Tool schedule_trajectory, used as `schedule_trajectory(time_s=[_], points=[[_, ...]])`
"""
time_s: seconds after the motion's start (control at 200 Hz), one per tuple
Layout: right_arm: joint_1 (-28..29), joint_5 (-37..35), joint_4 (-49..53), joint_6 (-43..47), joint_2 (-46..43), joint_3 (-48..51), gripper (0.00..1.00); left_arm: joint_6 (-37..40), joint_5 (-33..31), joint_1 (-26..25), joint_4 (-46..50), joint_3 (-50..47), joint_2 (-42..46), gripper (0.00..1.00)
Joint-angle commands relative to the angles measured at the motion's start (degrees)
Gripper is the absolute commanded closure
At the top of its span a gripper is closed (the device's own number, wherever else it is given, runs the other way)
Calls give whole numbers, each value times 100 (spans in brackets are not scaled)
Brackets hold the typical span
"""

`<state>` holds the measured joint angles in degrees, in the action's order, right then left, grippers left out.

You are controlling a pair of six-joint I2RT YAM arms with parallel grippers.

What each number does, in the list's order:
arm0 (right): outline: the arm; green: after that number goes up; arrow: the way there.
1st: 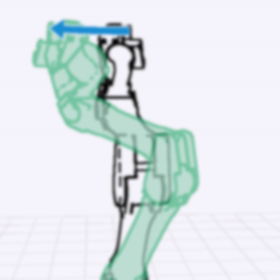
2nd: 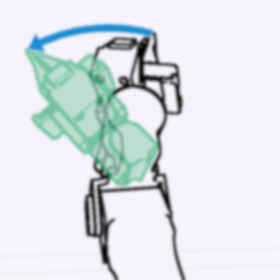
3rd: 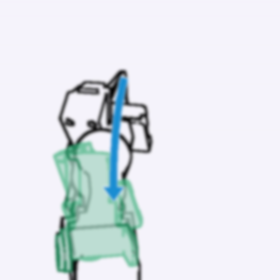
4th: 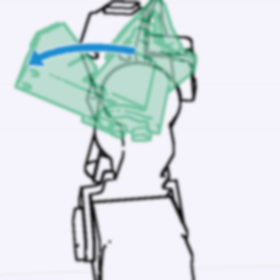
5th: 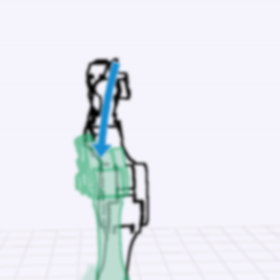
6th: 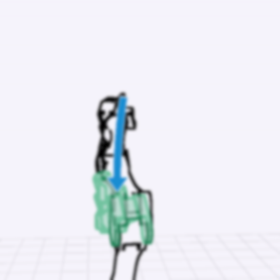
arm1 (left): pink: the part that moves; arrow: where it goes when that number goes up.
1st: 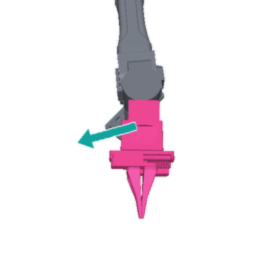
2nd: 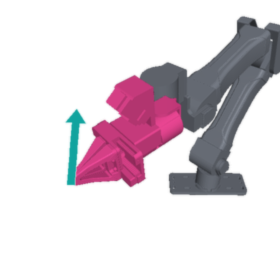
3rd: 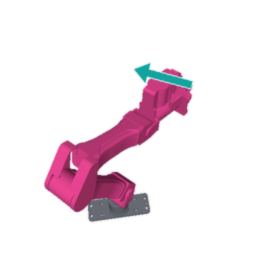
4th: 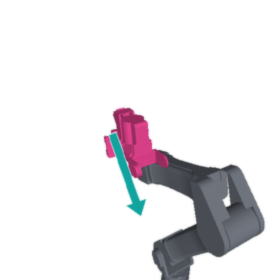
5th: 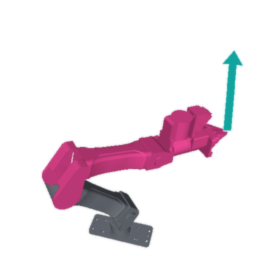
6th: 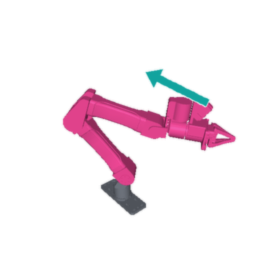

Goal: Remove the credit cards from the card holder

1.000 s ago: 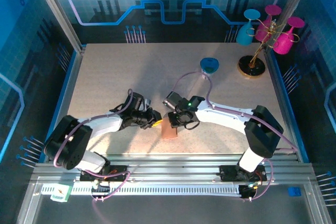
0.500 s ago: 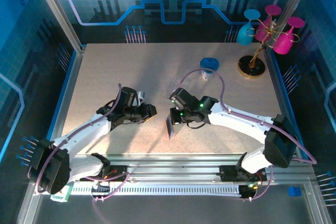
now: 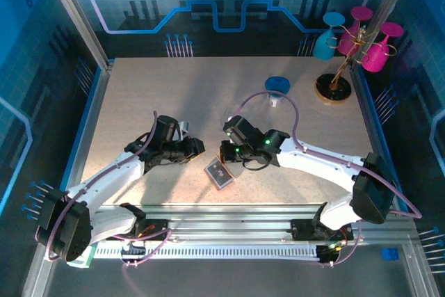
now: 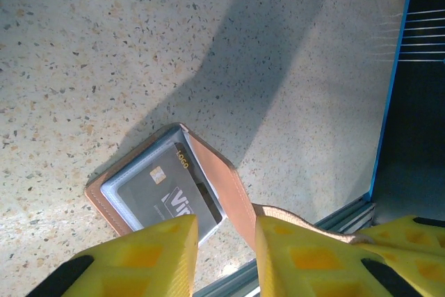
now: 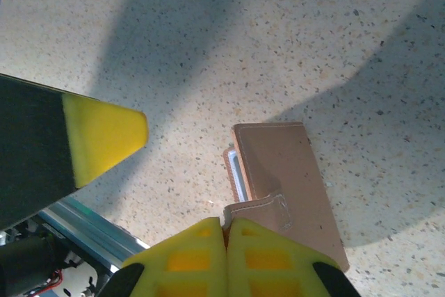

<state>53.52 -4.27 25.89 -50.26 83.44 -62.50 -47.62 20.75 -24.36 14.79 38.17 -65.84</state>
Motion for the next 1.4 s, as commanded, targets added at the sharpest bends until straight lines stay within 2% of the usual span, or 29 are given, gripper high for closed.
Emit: schedule_trajectory(time_s=[0.0,0.34,0.69,0.95,1.396], points=[[53,-279,-316,-310,-265,140,97,113,25,57,130,59,52,72],[-131,-1084,-475,-699,-864,929,100,123,104,55,103,63,-129,72],[-392,-1410,-236,-967,-1757,1921,100,4,374,-12,-200,205,-648,72],[-586,-1240,-210,-974,-2031,2397,100,-231,401,-536,-590,565,-1244,72],[-1004,-994,-247,-719,-1974,2856,99,-802,478,-1498,-1602,960,-2516,75]])
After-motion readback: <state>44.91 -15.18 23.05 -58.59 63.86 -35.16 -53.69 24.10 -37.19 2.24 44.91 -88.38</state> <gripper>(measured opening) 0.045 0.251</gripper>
